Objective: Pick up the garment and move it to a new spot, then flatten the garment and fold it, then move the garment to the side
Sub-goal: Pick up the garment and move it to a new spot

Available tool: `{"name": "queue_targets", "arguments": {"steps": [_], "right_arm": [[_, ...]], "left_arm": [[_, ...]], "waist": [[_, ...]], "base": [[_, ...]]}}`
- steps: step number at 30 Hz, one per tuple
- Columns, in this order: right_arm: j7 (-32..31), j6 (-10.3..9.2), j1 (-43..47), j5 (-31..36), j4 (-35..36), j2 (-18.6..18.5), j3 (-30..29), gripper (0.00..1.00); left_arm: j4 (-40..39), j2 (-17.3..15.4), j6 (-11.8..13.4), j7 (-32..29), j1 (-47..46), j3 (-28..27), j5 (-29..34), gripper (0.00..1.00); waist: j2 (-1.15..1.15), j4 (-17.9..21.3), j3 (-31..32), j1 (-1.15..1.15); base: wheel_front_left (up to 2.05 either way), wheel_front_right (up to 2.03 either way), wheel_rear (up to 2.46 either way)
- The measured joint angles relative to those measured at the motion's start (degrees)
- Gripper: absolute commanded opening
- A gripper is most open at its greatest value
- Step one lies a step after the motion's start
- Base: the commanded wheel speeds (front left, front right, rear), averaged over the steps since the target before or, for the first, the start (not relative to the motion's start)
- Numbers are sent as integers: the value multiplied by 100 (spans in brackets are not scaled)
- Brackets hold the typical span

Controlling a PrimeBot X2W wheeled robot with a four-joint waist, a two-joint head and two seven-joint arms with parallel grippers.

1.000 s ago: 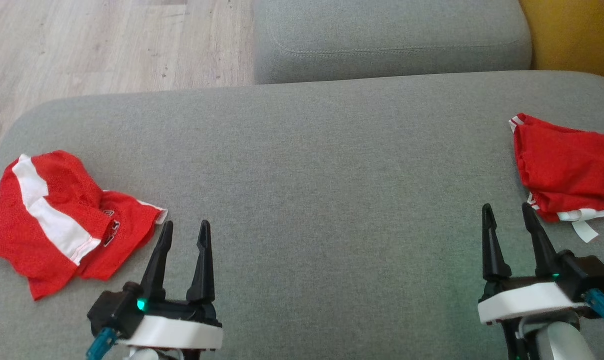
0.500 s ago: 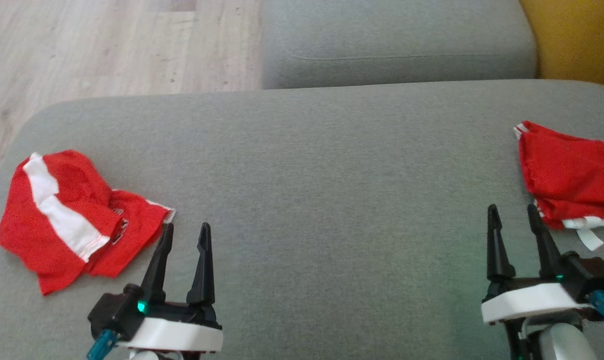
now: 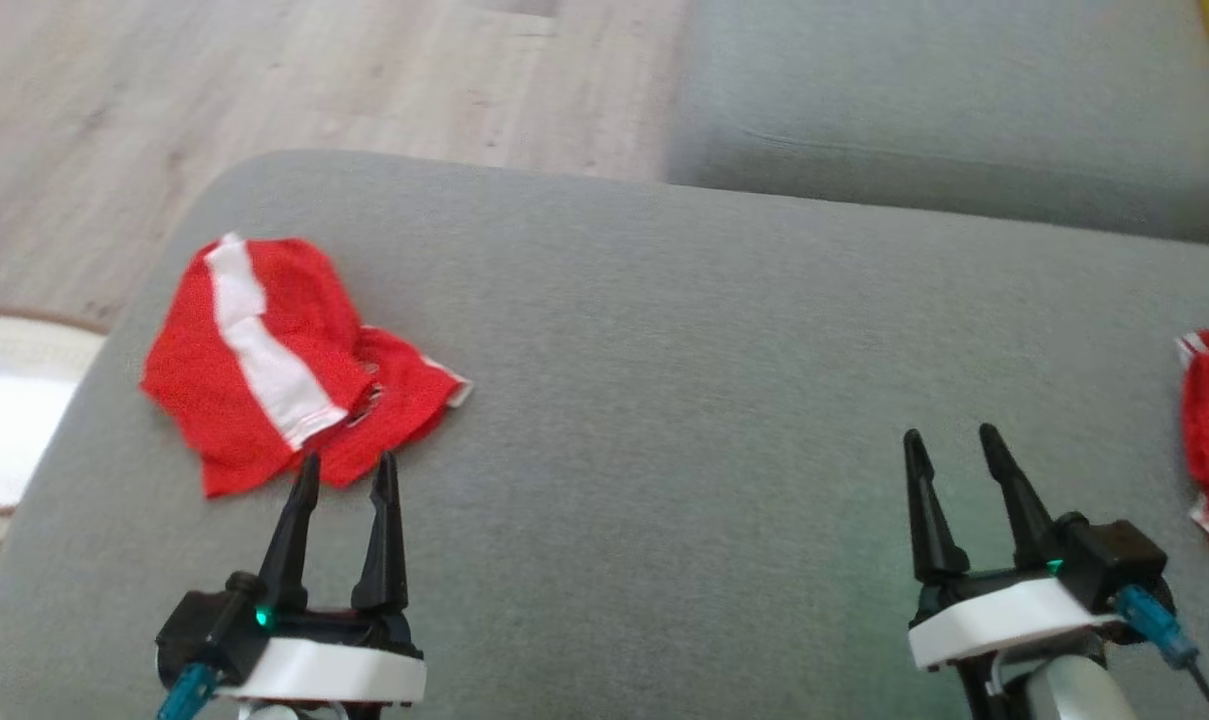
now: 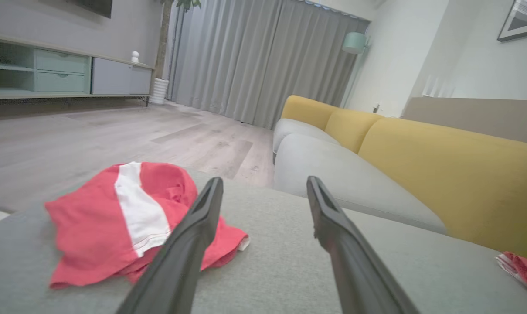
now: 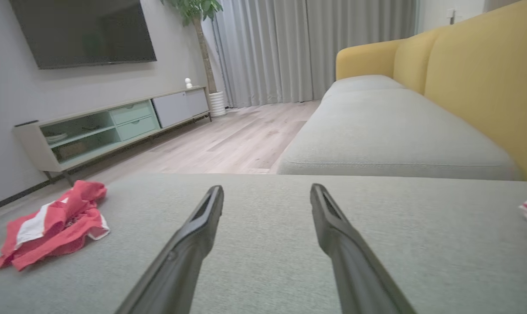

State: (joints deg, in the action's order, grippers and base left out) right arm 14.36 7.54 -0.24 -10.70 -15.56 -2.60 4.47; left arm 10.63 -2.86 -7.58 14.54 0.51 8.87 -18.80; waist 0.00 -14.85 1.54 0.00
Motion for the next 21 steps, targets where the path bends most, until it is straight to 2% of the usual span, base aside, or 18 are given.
{"name": "queue_targets", "arguments": {"steps": [7, 12, 21], "right_arm": [[1, 0, 110, -51, -30, 1, 168, 100], [1, 0, 99, -130, -26, 1, 274, 100], [1, 0, 103, -190, -26, 1, 414, 100]], "left_arm": [[-58, -1, 0, 0, 108, -209, 122, 100], [-176, -4, 0, 0, 214, -303, 137, 100], [-187, -4, 0, 0, 224, -352, 174, 100]], "waist": [[0, -579, 136, 0], [0, -802, 202, 0], [0, -898, 226, 0]], "base": [[0, 0, 0], [0, 0, 0], [0, 0, 0]]}}
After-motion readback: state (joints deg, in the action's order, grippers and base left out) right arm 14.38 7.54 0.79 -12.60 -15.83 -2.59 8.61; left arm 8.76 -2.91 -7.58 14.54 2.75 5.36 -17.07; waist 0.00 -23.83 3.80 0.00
